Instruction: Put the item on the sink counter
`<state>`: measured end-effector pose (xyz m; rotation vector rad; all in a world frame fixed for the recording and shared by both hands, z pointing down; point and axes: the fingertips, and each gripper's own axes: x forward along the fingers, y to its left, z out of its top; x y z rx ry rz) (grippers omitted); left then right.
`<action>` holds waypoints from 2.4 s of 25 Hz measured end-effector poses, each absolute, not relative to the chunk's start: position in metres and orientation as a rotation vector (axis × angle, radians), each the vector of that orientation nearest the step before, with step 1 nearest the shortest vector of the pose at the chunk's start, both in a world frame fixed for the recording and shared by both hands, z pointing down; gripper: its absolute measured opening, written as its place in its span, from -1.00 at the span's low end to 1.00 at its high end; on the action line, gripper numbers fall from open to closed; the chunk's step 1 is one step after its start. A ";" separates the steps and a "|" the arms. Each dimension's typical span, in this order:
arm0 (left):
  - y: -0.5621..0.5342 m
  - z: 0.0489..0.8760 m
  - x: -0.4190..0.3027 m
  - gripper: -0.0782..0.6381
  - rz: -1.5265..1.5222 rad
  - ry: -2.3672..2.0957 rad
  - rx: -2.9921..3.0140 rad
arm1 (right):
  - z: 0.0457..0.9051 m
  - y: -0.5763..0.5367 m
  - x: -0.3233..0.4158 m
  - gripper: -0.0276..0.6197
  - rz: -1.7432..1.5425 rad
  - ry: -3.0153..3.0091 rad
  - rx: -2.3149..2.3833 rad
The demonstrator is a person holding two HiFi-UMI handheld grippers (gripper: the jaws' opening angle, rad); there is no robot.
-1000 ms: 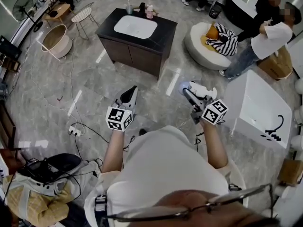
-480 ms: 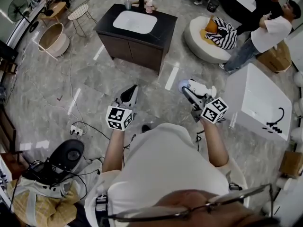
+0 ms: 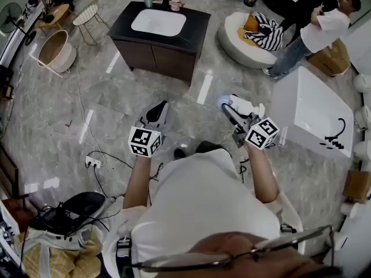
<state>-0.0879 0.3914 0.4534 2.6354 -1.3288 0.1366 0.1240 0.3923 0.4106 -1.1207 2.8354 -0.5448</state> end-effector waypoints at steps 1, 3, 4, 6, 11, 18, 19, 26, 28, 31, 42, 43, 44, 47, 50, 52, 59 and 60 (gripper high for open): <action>0.390 0.454 -0.088 -0.77 0.132 -1.324 2.633 | 0.412 0.393 0.123 -0.12 -0.551 2.839 -1.126; 0.388 0.456 -0.088 -0.77 0.126 -1.315 2.630 | 0.416 0.392 0.124 -0.12 -0.562 2.841 -1.141; 0.387 0.458 -0.088 -0.77 0.126 -1.312 2.630 | 0.418 0.391 0.125 -0.12 -0.567 2.838 -1.147; 0.386 0.463 -0.087 -0.77 0.131 -1.307 2.628 | 0.421 0.388 0.127 -0.12 -0.575 2.827 -1.155; 0.374 0.473 -0.090 -0.77 0.140 -1.321 2.611 | 0.435 0.371 0.128 -0.12 -0.593 2.815 -1.161; 0.330 0.472 -0.096 -0.77 0.149 -1.358 2.588 | 0.435 0.320 0.118 -0.12 -0.594 2.831 -1.109; 0.322 0.471 -0.096 -0.77 0.151 -1.363 2.587 | 0.436 0.311 0.117 -0.12 -0.596 2.836 -1.102; 0.261 0.473 -0.094 -0.77 0.159 -1.393 2.560 | 0.439 0.243 0.120 -0.12 -0.619 2.844 -1.064; 0.244 0.475 -0.089 -0.77 0.169 -1.397 2.554 | 0.440 0.224 0.121 -0.12 -0.624 2.850 -1.053; 0.222 0.475 -0.082 -0.77 0.185 -1.406 2.548 | 0.441 0.196 0.123 -0.12 -0.632 2.860 -1.030; 0.138 0.467 -0.053 -0.77 0.200 -1.458 2.528 | 0.440 0.102 0.140 -0.12 -0.619 2.889 -0.944; 0.130 0.466 -0.049 -0.77 0.201 -1.463 2.528 | 0.441 0.094 0.143 -0.12 -0.619 2.892 -0.938; 0.123 0.465 -0.046 -0.77 0.202 -1.469 2.527 | 0.441 0.087 0.146 -0.12 -0.620 2.896 -0.930; 0.103 0.463 -0.036 -0.77 0.200 -1.481 2.525 | 0.442 0.067 0.153 -0.12 -0.622 2.911 -0.906; 0.087 0.462 -0.023 -0.77 0.195 -1.483 2.524 | 0.447 0.051 0.161 -0.12 -0.633 2.917 -0.899; 0.079 0.465 -0.017 -0.77 0.203 -1.481 2.518 | 0.450 0.041 0.165 -0.12 -0.650 2.909 -0.905; 0.057 0.472 -0.015 -0.77 0.231 -1.484 2.497 | 0.461 0.017 0.170 -0.12 -0.699 2.904 -0.910; 0.055 0.472 -0.016 -0.77 0.232 -1.485 2.493 | 0.463 0.014 0.171 -0.12 -0.705 2.903 -0.912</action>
